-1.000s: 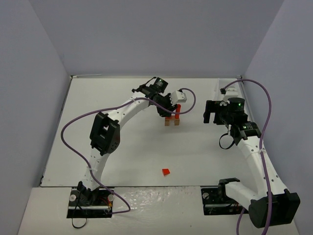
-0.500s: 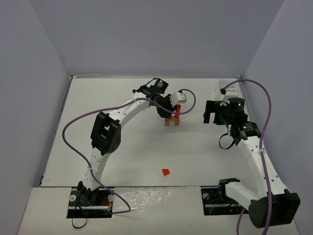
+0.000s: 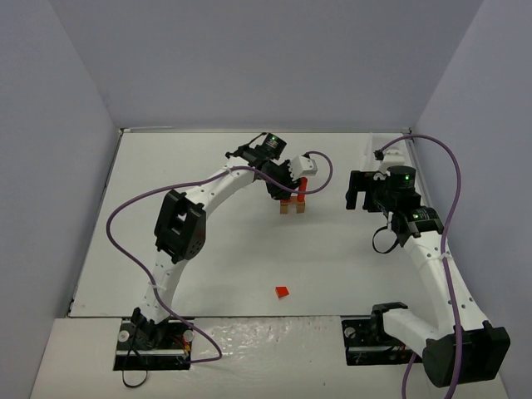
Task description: Build the wood block tower
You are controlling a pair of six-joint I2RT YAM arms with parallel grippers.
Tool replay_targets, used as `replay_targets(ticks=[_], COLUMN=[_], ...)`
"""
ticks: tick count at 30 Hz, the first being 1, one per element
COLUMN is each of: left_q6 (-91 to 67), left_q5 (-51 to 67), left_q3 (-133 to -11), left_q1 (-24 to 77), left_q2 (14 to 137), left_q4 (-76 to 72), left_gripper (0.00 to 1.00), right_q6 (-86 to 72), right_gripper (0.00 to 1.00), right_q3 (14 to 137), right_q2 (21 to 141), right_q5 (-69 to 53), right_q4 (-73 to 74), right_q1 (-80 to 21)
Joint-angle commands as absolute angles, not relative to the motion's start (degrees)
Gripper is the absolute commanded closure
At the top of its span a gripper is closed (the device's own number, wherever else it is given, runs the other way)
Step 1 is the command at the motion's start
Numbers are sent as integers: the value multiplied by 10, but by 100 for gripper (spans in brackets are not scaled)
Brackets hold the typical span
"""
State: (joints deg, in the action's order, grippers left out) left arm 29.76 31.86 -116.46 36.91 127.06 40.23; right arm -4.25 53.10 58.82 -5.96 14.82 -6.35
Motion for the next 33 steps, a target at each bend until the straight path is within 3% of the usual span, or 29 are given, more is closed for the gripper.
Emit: replay_targets(ticks=[1,33], left_q6=[294,301], left_q5=[324,321], left_q3=[-1191,-1185], left_q1=[373,377], left_q2=[1260,1253], left_q4=[394,399], left_gripper=[99,98], right_q6=[-37,-38], right_gripper=[1,1], right_q3=[533,532], right_q2=[584,580], right_q5=[-53,-56], right_q4=[126,126], right_q1=[-62,-62])
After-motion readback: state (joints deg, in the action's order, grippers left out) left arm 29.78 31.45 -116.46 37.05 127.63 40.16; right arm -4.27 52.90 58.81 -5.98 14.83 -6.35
